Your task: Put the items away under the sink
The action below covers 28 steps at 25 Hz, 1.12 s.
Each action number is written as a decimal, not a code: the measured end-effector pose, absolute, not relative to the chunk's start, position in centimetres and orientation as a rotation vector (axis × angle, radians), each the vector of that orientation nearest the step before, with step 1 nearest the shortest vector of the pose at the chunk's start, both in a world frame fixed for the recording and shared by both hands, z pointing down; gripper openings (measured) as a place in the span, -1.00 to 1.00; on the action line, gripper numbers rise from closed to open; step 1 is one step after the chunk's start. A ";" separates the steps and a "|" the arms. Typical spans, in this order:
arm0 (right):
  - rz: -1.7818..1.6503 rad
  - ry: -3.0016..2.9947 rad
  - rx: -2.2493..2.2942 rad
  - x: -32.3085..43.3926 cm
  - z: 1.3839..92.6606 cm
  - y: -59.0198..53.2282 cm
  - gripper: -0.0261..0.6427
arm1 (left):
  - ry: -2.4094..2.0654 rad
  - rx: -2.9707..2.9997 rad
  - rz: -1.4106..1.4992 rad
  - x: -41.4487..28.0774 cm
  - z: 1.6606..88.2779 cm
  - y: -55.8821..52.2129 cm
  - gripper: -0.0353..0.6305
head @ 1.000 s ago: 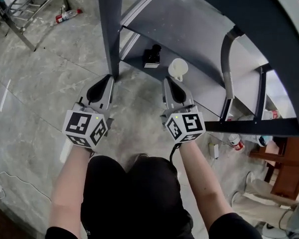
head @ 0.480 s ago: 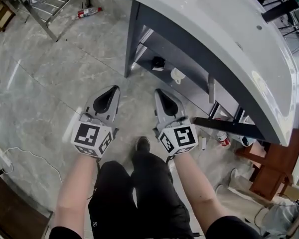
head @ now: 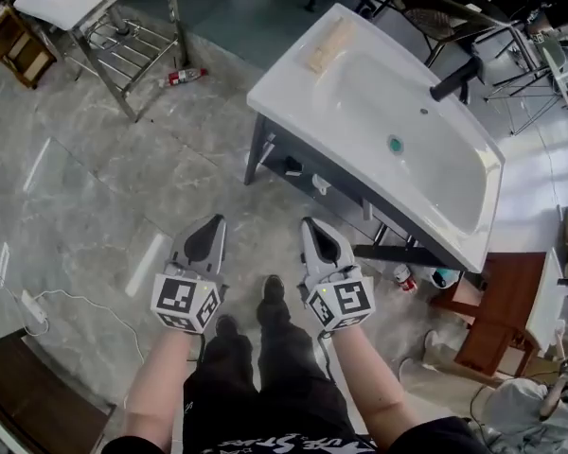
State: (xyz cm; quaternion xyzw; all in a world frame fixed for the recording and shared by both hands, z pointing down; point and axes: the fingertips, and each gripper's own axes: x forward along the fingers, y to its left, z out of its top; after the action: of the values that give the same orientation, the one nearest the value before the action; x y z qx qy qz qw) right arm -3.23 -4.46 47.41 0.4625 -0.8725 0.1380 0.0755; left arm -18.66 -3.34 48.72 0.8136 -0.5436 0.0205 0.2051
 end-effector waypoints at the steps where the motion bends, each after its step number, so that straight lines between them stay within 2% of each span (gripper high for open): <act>1: 0.417 -2.609 1.409 -3.2 46.1 -4.3 -0.91 | -1.513 2.267 0.058 -18.9 47.4 -2.8 -0.87; 8: 0.436 -2.598 1.580 -3.3 37.2 -3.7 -0.91 | -1.513 2.326 0.044 -21.9 38.0 1.0 -0.87; 15: 0.527 -2.522 1.718 -3.1 32.7 -5.2 -0.91 | -1.549 2.301 0.029 -25.5 34.6 1.6 -0.87; 22: 0.599 -2.516 1.755 -2.2 32.6 -12.8 -0.91 | -1.577 2.314 0.042 -25.9 32.9 -3.9 -0.87; 28: 0.653 -2.380 1.758 0.0 33.5 -24.0 -0.91 | -1.620 2.332 0.091 -25.9 31.3 -13.7 -0.87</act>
State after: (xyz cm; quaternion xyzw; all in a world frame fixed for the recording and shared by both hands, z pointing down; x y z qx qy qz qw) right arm 0.00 -24.02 33.50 0.5792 -0.7843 0.2151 0.0557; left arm -25.89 -13.67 31.32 0.8115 -0.5639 0.0317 0.1499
